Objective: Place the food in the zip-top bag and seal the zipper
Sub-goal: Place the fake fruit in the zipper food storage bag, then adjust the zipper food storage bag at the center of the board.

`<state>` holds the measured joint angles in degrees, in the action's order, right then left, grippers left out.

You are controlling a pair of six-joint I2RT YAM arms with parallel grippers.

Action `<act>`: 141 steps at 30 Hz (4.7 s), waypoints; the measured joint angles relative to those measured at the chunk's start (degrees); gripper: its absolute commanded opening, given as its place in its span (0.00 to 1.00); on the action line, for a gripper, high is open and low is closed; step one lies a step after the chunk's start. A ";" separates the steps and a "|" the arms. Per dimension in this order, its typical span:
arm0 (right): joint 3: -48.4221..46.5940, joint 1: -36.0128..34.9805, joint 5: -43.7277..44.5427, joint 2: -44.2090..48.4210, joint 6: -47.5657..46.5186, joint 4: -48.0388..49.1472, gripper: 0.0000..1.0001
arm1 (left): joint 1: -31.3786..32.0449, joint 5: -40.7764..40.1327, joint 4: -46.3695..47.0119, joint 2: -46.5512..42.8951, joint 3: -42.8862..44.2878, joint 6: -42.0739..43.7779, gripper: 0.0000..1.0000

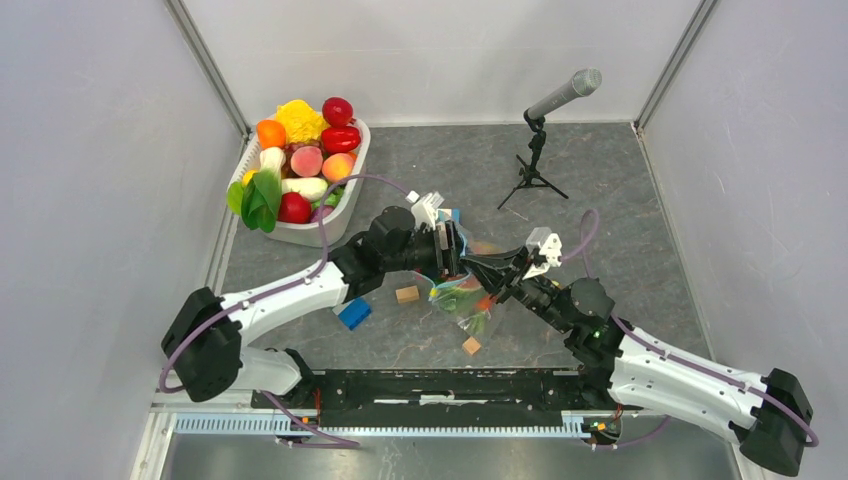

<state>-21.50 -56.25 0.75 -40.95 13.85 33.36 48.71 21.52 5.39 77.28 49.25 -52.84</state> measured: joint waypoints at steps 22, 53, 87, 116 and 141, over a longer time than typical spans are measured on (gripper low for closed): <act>0.11 -0.28 8.41 -2.60 0.85 -3.65 0.00 | 0.20 -12.15 -20.02 -24.74 1.33 14.62 0.93; -2.82 -0.28 2.23 -4.55 -1.33 -8.52 0.00 | 0.07 -36.26 -30.67 -28.20 -0.22 19.98 1.00; -2.82 -0.26 -0.76 -4.48 -0.66 -8.92 0.02 | -10.49 -10.45 -24.24 -20.90 -5.88 22.91 0.68; -3.48 -0.26 -4.92 -4.46 -1.11 -10.16 0.33 | -11.10 -11.54 -15.45 -15.13 -6.14 20.92 0.02; -1.07 -0.26 -3.19 1.49 -5.09 -17.73 0.77 | -12.76 -12.55 -13.92 -18.95 -6.21 13.03 0.02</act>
<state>-22.57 -56.51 -2.44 -39.46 8.75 15.64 35.94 8.97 -8.54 58.33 43.05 -39.81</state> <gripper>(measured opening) 0.767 0.040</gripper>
